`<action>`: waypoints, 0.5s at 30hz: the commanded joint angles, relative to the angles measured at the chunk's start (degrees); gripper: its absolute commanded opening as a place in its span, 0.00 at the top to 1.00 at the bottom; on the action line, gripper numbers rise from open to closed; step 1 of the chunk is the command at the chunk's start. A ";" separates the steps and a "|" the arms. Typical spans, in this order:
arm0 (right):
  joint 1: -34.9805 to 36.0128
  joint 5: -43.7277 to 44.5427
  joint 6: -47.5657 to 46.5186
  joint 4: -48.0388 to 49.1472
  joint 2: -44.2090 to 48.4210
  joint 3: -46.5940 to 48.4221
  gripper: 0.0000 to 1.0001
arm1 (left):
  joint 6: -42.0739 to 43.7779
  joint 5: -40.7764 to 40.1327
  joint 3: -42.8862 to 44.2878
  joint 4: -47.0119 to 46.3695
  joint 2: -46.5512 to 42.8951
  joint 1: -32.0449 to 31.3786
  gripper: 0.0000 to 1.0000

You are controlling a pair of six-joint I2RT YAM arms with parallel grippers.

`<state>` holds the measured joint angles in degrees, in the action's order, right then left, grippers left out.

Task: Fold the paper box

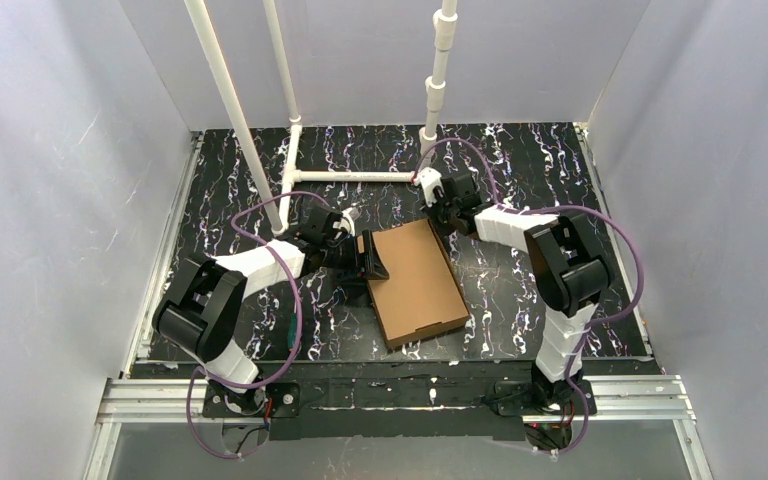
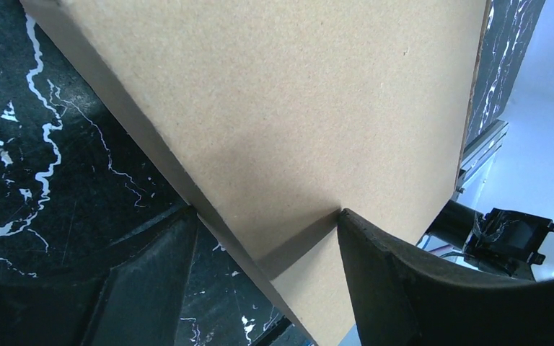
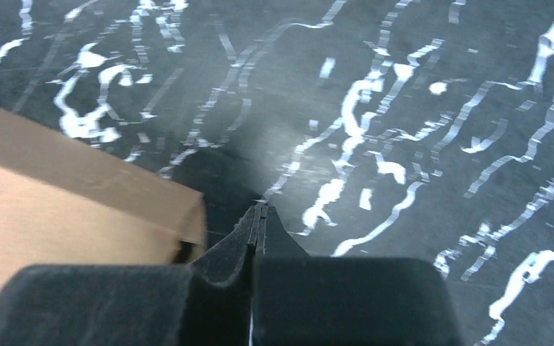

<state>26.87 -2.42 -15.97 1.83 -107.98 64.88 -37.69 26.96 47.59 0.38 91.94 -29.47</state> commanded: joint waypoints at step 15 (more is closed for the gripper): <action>1.80 0.51 -6.02 1.63 1.20 1.63 0.99 | 2.66 0.94 2.88 2.50 0.80 -0.67 0.32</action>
<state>29.50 -0.45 -20.67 3.46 -105.84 62.98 -37.28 28.38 48.51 2.70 92.31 -29.76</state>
